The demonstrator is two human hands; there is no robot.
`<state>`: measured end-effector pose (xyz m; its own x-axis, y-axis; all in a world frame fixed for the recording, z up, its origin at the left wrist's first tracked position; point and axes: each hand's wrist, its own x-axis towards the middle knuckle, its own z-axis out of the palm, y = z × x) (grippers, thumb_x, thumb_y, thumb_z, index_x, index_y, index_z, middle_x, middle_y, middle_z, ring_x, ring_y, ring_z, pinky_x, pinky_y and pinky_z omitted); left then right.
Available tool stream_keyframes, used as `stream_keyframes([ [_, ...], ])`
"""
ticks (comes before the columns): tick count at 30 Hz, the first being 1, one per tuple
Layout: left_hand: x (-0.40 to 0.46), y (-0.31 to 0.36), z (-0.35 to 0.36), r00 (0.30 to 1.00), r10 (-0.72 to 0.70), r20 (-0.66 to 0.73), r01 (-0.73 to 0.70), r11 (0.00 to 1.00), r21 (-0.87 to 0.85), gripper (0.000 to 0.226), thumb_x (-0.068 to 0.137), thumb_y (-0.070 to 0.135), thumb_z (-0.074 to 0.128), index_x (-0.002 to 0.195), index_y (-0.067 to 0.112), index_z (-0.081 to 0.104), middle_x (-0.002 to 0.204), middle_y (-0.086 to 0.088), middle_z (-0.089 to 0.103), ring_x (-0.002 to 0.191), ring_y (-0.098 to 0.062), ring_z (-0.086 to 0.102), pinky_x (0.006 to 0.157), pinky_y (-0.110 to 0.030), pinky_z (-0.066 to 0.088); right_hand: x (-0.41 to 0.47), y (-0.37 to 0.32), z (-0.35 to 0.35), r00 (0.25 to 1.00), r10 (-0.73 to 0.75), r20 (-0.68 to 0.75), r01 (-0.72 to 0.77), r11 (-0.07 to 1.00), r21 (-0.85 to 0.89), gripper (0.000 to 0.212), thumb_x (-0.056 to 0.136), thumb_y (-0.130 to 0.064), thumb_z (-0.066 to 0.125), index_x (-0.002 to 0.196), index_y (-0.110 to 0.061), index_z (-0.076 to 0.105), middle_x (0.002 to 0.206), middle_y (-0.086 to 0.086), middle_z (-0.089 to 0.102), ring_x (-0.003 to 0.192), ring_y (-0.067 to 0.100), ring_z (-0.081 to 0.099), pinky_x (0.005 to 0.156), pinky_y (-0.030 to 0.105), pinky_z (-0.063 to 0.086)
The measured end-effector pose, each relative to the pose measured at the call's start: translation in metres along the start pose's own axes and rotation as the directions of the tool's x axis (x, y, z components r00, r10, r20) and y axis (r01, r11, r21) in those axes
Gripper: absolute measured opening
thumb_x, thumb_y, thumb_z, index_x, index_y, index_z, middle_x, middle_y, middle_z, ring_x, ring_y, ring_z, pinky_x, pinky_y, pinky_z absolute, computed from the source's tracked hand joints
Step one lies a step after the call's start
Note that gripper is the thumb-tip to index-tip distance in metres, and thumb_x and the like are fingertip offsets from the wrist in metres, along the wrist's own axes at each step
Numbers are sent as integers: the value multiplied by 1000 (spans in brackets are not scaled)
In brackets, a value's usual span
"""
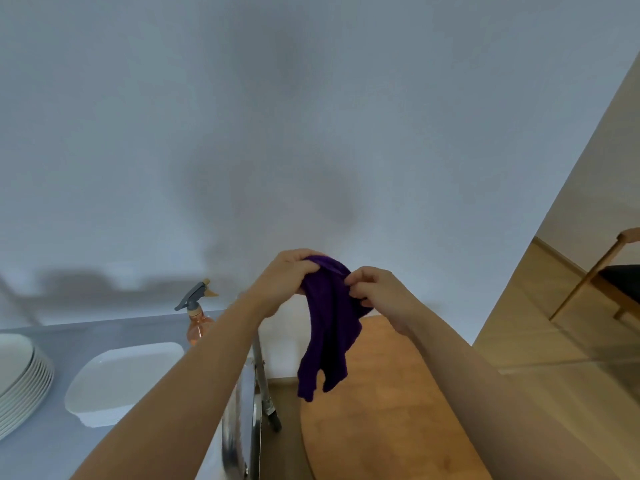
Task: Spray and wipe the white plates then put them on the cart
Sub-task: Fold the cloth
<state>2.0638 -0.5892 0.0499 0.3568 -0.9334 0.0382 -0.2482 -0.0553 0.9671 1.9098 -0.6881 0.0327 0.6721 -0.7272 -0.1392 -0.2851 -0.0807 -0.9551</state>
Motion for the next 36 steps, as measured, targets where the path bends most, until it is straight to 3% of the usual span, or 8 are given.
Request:
stream_keyframes([
  [4,3,17,-10,1000,15,-1,-15,998,67,36,90,0,42,81,22,69,67,12,68,62,2,62,56,-13,48,-4,10,9,981,-183,-58,176,979,-103,28,83,1,53,92,-25,52,100,-6,57,89,4,56,58,9,44],
  [11,1,24,-20,994,53,-96,-48,997,59,38,87,-3,39,75,19,68,63,13,67,59,4,61,54,-10,47,-2,9,21,958,-191,213,240,942,-236,16,91,-8,52,105,-10,60,96,4,66,88,19,65,79,30,56],
  [14,1,19,-30,979,27,-204,-25,1000,12,38,89,-3,39,76,18,68,61,13,68,56,4,61,52,-10,47,-1,15,17,975,-170,141,210,912,-353,21,97,-22,47,105,-8,62,100,4,67,89,17,64,82,32,53],
  [18,-2,9,-48,950,-35,-310,32,999,-13,31,90,0,45,79,18,68,67,6,69,58,-1,63,51,-14,48,-3,6,0,981,-192,37,194,931,-310,20,98,-19,45,88,-14,62,80,2,62,69,13,59,63,25,50],
  [23,-4,-4,-60,937,-152,-314,153,988,-24,10,92,8,54,91,11,63,87,-6,66,76,-16,63,64,-25,53,2,-26,-19,927,-361,-104,292,867,-405,32,92,-29,56,73,-4,58,65,1,53,62,14,49,63,30,46],
  [26,-5,-7,-66,951,-175,-256,152,983,-107,12,93,11,57,98,9,67,91,-6,69,84,-17,65,73,-27,54,5,-34,-24,899,-413,-144,297,818,-493,36,92,-30,55,61,-15,47,56,-7,44,52,7,40,51,15,32],
  [32,-4,-10,-66,982,-161,-97,117,928,-354,20,96,14,52,107,7,67,100,-5,71,93,-16,67,85,-33,52,8,-35,-21,796,-523,-304,363,815,-451,27,98,-27,45,71,-27,44,73,-11,49,64,3,46,56,7,37],
  [36,3,-4,-56,976,-127,-174,58,933,-355,21,98,18,50,106,8,67,99,-3,71,93,-16,65,83,-33,52,11,-32,-14,791,-480,-378,354,864,-358,15,100,-24,38,89,-18,45,73,-9,50,64,4,47,54,4,37],
])
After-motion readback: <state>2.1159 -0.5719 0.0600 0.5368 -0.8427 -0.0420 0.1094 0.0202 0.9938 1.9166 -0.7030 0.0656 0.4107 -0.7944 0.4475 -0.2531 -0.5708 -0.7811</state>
